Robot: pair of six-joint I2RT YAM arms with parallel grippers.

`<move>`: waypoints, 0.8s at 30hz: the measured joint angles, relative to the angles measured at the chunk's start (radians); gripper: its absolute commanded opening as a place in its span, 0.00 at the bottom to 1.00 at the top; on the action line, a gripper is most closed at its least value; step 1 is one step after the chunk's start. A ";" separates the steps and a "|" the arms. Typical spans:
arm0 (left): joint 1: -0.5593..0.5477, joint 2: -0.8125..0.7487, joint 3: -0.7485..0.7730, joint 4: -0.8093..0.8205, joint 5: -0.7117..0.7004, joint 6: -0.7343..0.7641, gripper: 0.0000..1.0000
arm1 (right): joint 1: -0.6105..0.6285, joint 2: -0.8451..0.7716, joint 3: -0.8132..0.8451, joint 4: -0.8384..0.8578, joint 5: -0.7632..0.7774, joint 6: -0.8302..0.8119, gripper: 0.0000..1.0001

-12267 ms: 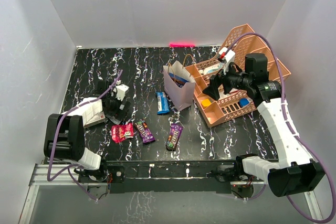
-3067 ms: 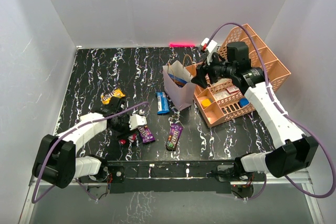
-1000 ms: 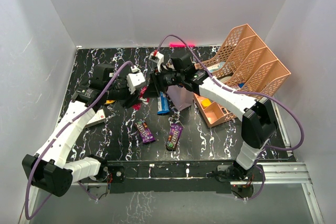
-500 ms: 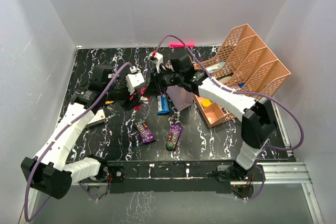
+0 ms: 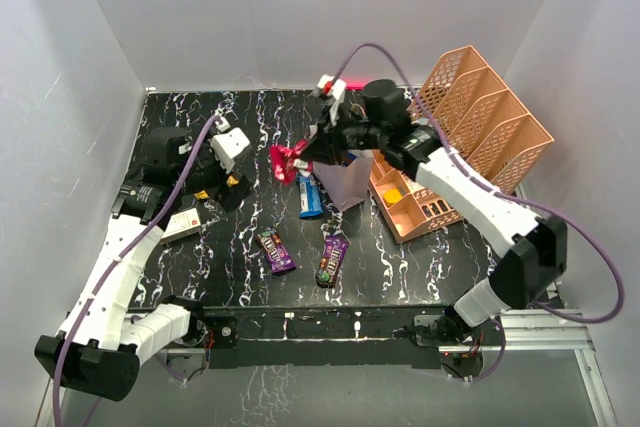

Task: Place the snacks into the paper bag
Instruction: Place the snack in the paper bag.

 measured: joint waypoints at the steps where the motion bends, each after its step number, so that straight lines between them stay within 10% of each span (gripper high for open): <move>1: 0.012 -0.004 -0.001 0.008 -0.015 -0.011 0.99 | -0.021 -0.026 0.000 -0.002 -0.002 -0.011 0.08; 24: 0.108 -0.011 -0.035 0.059 -0.119 -0.093 0.99 | -0.237 -0.231 0.026 -0.230 0.209 -0.352 0.08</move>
